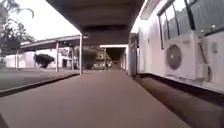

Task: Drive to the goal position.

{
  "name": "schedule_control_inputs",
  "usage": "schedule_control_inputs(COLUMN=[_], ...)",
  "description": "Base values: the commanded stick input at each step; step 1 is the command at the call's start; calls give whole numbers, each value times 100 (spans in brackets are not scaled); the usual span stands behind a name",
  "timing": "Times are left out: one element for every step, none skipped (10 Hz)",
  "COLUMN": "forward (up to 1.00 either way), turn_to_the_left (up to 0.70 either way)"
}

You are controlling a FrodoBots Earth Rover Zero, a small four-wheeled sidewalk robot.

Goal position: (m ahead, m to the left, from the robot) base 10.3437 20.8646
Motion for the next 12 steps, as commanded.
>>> schedule_control_inputs(forward=[85,85,85,85,85,85,85,85,85,85,85,85], turn_to_the_left=[0,0,0,0,0,0,0,0,0,0,0,0])
